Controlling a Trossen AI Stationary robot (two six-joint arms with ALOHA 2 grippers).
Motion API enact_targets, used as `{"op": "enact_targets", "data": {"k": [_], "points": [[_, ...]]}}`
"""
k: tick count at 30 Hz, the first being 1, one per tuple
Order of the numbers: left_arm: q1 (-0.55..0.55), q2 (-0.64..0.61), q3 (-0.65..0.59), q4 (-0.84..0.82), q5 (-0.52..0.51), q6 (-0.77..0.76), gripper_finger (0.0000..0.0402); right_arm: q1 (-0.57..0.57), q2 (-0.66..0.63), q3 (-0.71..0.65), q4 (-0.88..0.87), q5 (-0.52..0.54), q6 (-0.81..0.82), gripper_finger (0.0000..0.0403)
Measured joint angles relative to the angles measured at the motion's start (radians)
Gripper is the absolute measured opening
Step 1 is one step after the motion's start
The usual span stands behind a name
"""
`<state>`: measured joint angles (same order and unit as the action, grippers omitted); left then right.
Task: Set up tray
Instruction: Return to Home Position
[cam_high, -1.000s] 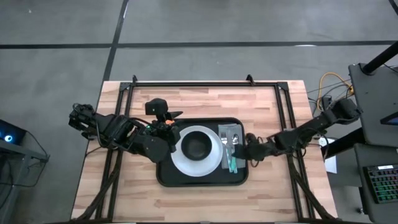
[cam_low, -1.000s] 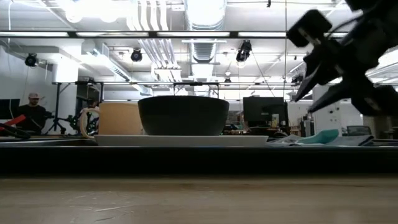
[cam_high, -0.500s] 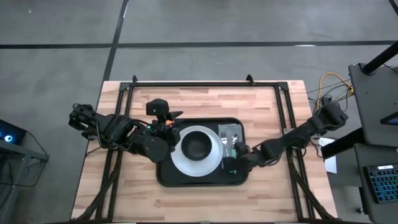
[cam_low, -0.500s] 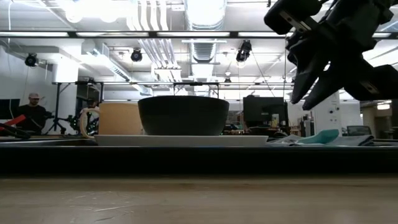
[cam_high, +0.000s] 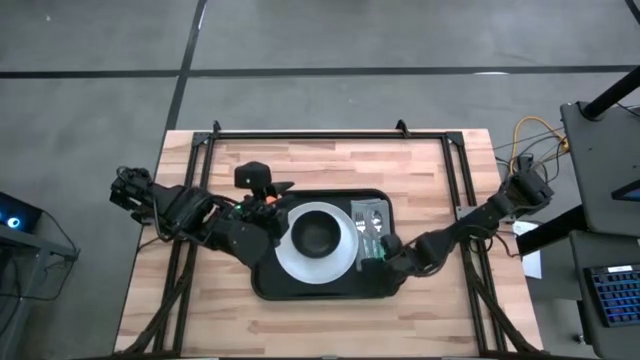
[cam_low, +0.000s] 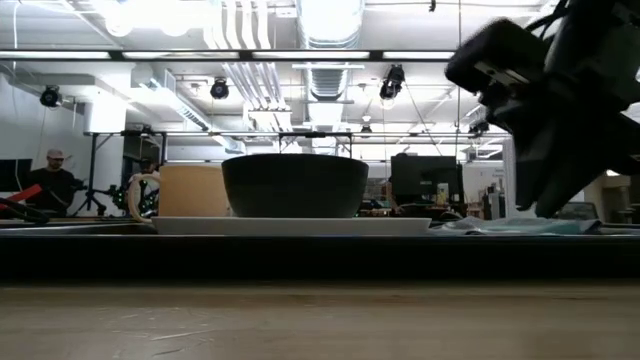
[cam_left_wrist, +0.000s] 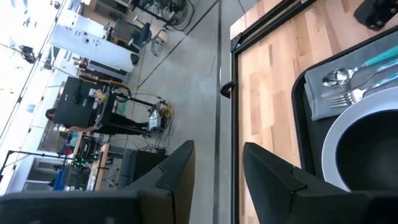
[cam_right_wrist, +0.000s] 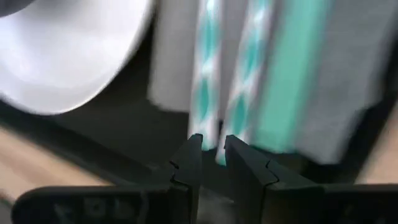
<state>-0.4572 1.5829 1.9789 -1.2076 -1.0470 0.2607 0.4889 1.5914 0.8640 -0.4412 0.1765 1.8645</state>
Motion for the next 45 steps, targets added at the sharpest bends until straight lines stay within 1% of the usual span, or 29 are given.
{"op": "enact_targets", "data": {"k": [4, 7, 10, 12, 15, 18, 20, 24, 26, 29, 30, 31, 33, 37, 39, 42, 45], "points": [[-0.008, 0.000, 0.000, 0.000, 0.000, 0.002, 0.0117, 0.003, -0.009, -0.002, -0.015, 0.004, 0.002, 0.0063], [-0.010, 0.000, 0.000, 0.000, 0.000, 0.011, 0.0117, 0.003, -0.020, 0.006, 0.018, 0.007, -0.004, 0.0063], [-0.009, 0.000, 0.001, 0.000, 0.000, 0.014, 0.0117, 0.002, -0.032, 0.023, -0.001, 0.041, -0.030, 0.0063], [-0.009, 0.000, 0.002, 0.000, -0.001, 0.018, 0.0117, 0.000, -0.046, 0.035, -0.050, 0.068, -0.032, 0.0063], [-0.009, 0.000, 0.002, 0.000, -0.001, 0.018, 0.0117, -0.011, -0.090, 0.051, -0.131, 0.145, -0.053, 0.0063], [-0.009, 0.000, 0.002, 0.000, -0.001, 0.013, 0.0117, -0.028, -0.167, 0.059, -0.211, 0.208, -0.082, 0.0063], [-0.009, -0.001, 0.002, 0.000, -0.001, -0.018, 0.0117, -0.033, -0.218, 0.059, -0.265, 0.227, -0.102, 0.0063], [-0.007, -0.001, 0.002, -0.032, 0.000, -0.198, 0.0117, -0.028, -0.317, 0.059, -0.341, 0.240, -0.218, 0.0063], [-0.007, -0.002, 0.002, -0.117, 0.000, -0.328, 0.0117, -0.014, -0.363, 0.059, -0.340, 0.266, -0.312, 0.0063], [-0.009, -0.010, -0.001, -0.325, 0.019, -0.582, 0.0117, 0.015, -0.425, 0.059, -0.337, 0.342, -0.409, 0.0063], [-0.010, -0.018, -0.012, -0.372, 0.038, -0.657, 0.0117, 0.028, -0.444, 0.058, -0.336, 0.372, -0.434, 0.0063], [-0.013, -0.035, -0.039, -0.361, 0.063, -0.689, 0.0117, 0.039, -0.463, 0.057, -0.329, 0.401, -0.460, 0.0063], [-0.030, -0.097, -0.122, -0.287, 0.138, -0.667, 0.0117, 0.060, -0.487, 0.057, -0.287, 0.441, -0.536, 0.0063], [-0.051, -0.245, -0.332, -0.034, 0.294, -0.598, 0.0117, 0.110, -0.518, 0.046, -0.197, 0.450, -0.733, 0.0063], [-0.061, -0.332, -0.464, 0.143, 0.361, -0.541, 0.0117, 0.131, -0.530, 0.043, -0.197, 0.456, -0.794, 0.0063], [-0.057, -0.458, -0.668, 0.468, 0.462, -0.393, 0.0117, 0.147, -0.556, 0.033, -0.206, 0.497, -0.841, 0.0063], [-0.037, -0.562, -0.858, 0.768, 0.521, -0.277, 0.0117, 0.156, -0.586, 0.026, -0.206, 0.534, -0.871, 0.0063]]}}
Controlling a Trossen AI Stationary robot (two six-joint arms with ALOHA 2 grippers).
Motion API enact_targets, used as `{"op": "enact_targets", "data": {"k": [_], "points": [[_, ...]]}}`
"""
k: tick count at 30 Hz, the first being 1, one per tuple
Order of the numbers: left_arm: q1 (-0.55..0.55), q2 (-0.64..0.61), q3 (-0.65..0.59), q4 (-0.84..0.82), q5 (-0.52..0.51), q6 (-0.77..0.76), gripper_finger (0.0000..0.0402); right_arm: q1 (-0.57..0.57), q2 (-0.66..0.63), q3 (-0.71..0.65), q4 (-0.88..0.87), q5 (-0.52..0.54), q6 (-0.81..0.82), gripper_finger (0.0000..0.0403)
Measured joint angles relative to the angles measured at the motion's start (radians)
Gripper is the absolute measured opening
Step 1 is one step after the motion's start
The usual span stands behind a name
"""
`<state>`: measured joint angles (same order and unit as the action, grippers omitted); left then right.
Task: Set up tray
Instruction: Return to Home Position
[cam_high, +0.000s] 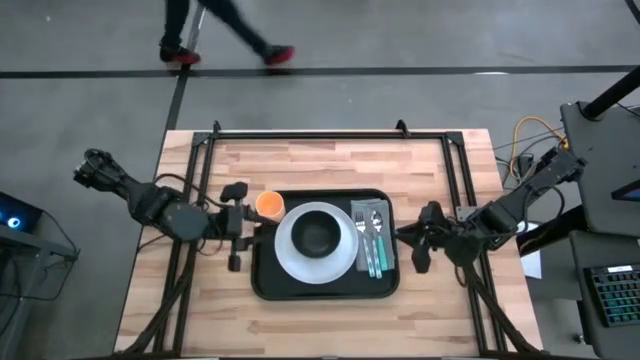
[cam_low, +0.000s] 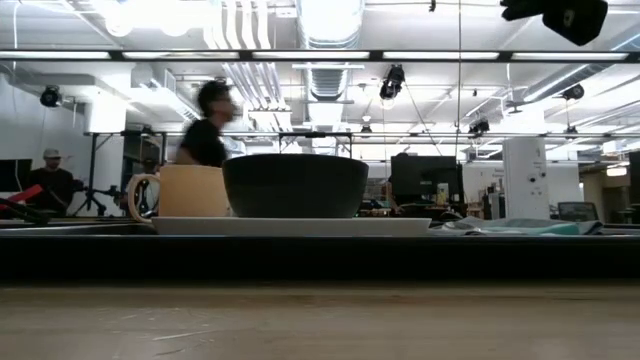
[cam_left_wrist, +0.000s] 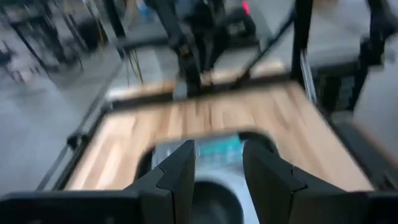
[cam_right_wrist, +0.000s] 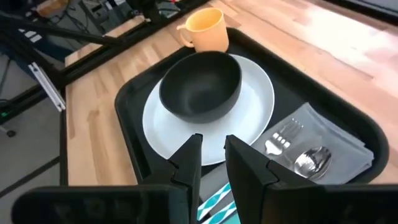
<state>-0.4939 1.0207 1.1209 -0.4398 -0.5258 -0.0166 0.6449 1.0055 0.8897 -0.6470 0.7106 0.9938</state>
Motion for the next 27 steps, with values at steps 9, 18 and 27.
{"op": "enact_targets", "data": {"k": [9, 18, 27], "points": [[0.030, -0.204, -0.365, 0.365, 0.012, -0.007, 0.0117, 0.001, -0.048, -0.012, 0.000, 0.015, -0.033, 0.0063], [0.031, -0.380, -0.563, 0.446, 0.005, -0.021, 0.0117, 0.000, -0.055, -0.012, -0.005, 0.053, -0.251, 0.0063], [0.030, -0.476, -0.651, 0.444, 0.001, -0.026, 0.0117, 0.000, -0.055, -0.011, 0.054, 0.051, -0.335, 0.0063]]}}
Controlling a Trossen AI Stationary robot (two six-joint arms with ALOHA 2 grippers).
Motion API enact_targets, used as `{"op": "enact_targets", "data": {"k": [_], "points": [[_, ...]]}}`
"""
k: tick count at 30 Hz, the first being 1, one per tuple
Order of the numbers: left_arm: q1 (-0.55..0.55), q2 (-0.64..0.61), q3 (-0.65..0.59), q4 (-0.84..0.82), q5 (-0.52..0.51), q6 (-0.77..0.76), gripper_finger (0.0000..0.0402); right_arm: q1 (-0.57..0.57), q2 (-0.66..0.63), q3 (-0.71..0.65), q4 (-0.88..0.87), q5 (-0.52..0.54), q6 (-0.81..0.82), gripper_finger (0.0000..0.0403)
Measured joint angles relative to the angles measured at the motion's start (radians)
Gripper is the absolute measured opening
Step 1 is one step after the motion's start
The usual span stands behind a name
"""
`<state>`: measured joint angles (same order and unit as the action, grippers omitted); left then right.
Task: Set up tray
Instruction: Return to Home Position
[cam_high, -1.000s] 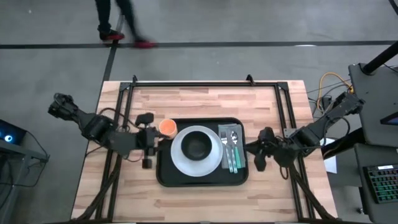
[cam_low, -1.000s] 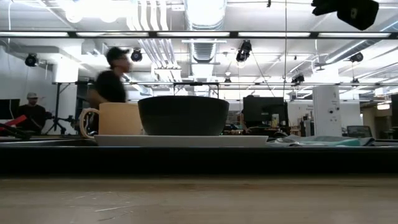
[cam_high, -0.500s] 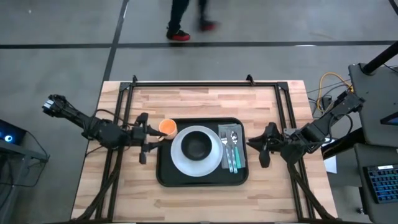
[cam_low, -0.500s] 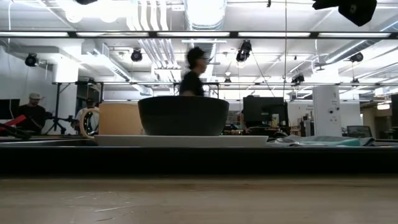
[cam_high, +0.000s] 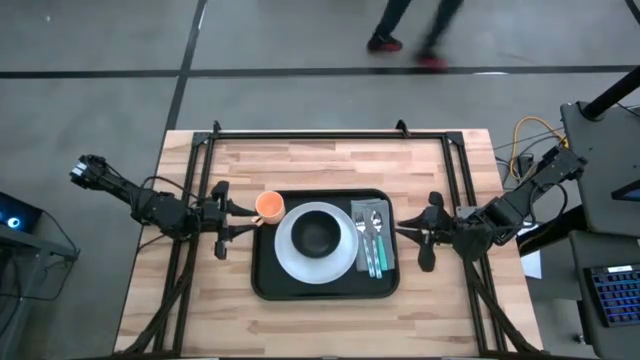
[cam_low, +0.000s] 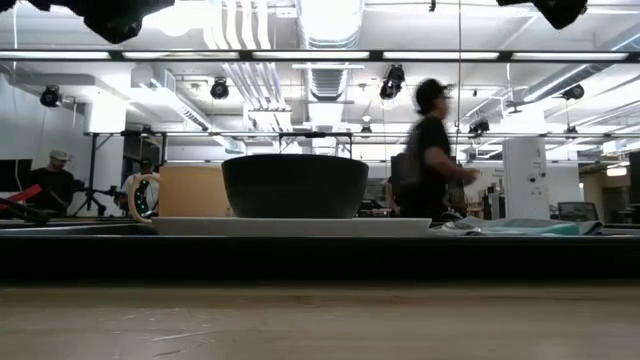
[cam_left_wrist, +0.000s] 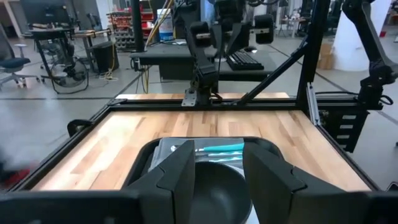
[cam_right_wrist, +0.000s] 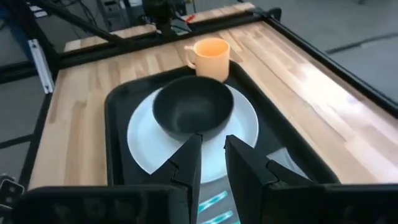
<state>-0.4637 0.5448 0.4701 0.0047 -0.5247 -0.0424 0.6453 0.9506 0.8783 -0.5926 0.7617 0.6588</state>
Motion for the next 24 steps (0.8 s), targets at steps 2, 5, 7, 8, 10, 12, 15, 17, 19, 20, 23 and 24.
{"op": "enact_targets", "data": {"k": [2, 5, 7, 8, 10, 12, 15, 17, 19, 20, 23, 24], "points": [[0.000, -0.009, -0.010, -0.006, 0.000, 0.000, 0.0117, 0.000, 0.000, 0.000, 0.035, -0.002, -0.040, 0.0063], [0.000, -0.019, -0.043, -0.004, 0.001, -0.001, 0.0117, 0.000, 0.000, 0.000, 0.099, -0.002, -0.119, 0.0063], [0.000, -0.020, -0.073, 0.017, 0.001, -0.001, 0.0117, 0.000, 0.000, 0.000, 0.143, -0.006, -0.184, 0.0063], [0.000, -0.022, -0.092, 0.043, 0.002, -0.002, 0.0117, 0.000, 0.000, 0.000, 0.167, -0.007, -0.219, 0.0063], [0.000, -0.029, -0.133, 0.117, 0.004, -0.006, 0.0117, 0.000, 0.000, 0.000, 0.217, -0.010, -0.289, 0.0063], [0.000, -0.031, -0.168, 0.200, 0.004, -0.025, 0.0117, 0.000, 0.000, 0.000, 0.270, -0.010, -0.336, 0.0063], [0.000, -0.029, -0.219, 0.319, 0.011, -0.049, 0.0117, -0.002, 0.000, 0.000, 0.317, -0.010, -0.354, 0.0063], [-0.001, -0.028, -0.251, 0.365, 0.065, -0.047, 0.0117, -0.002, 0.000, 0.000, 0.319, -0.010, -0.353, 0.0063], [-0.001, -0.029, -0.282, 0.396, 0.129, -0.029, 0.0117, -0.002, 0.001, 0.000, 0.319, -0.010, -0.353, 0.0063], [-0.001, -0.029, -0.294, 0.412, 0.159, -0.025, 0.0117, -0.002, 0.001, 0.000, 0.319, -0.010, -0.350, 0.0063], [-0.001, -0.034, -0.320, 0.462, 0.224, -0.025, 0.0117, -0.002, 0.001, 0.000, 0.319, -0.010, -0.330, 0.0063], [-0.001, -0.039, -0.327, 0.471, 0.232, -0.025, 0.0117, -0.002, 0.001, 0.000, 0.319, -0.010, -0.324, 0.0063]]}}
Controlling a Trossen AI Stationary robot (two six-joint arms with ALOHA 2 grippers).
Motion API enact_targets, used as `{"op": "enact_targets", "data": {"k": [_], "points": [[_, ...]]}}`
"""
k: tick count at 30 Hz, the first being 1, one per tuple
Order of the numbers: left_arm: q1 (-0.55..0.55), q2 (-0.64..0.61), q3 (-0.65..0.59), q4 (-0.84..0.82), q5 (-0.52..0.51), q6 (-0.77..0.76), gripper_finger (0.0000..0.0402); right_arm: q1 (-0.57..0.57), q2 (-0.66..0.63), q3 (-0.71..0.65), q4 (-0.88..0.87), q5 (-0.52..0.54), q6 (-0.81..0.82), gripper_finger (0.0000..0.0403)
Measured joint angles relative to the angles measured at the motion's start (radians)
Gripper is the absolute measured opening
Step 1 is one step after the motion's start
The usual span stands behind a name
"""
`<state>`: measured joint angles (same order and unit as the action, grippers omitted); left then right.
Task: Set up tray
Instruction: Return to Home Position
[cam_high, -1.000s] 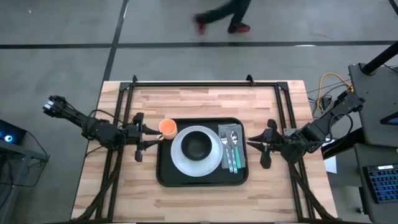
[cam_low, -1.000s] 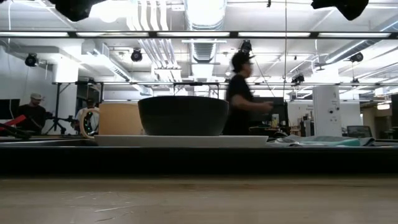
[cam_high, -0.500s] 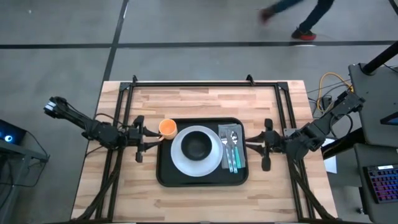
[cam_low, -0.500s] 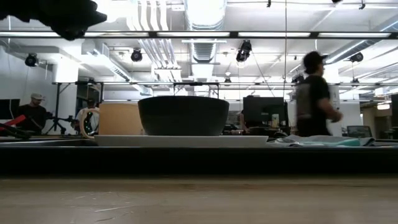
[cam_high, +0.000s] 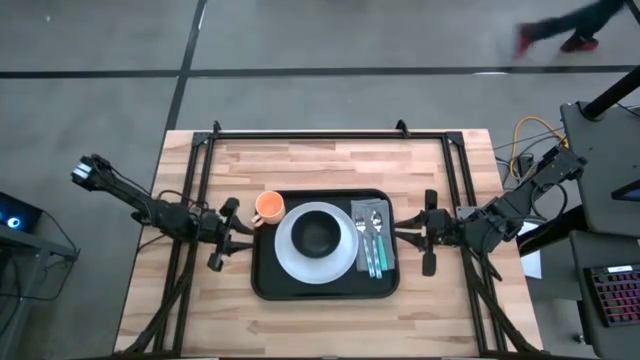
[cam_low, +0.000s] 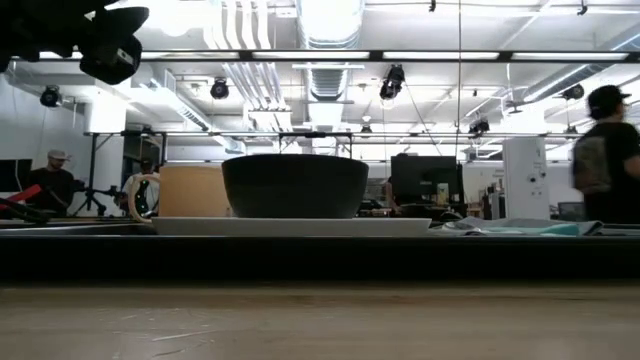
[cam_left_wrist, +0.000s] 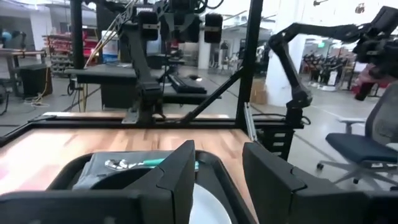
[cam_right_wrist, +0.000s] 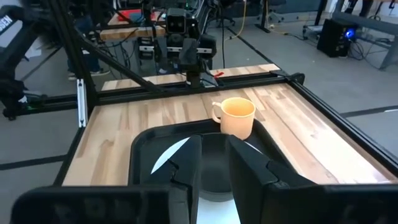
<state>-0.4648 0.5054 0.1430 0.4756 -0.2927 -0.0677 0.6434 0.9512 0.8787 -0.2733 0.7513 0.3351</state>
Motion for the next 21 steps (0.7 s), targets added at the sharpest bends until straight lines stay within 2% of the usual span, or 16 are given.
{"op": "enact_targets", "data": {"k": [7, 14, 21], "points": [[0.000, -0.091, -0.030, 0.000, 0.032, 0.007, 0.0117, 0.000, 0.022, -0.002, 0.025, 0.000, 0.004, 0.0063], [0.000, -0.256, -0.063, -0.055, 0.135, -0.004, 0.0117, 0.000, 0.066, -0.002, 0.030, 0.000, 0.055, 0.0063], [0.000, -0.324, -0.065, -0.116, 0.146, -0.018, 0.0117, 0.000, 0.128, -0.002, 0.090, 0.000, 0.066, 0.0063]]}}
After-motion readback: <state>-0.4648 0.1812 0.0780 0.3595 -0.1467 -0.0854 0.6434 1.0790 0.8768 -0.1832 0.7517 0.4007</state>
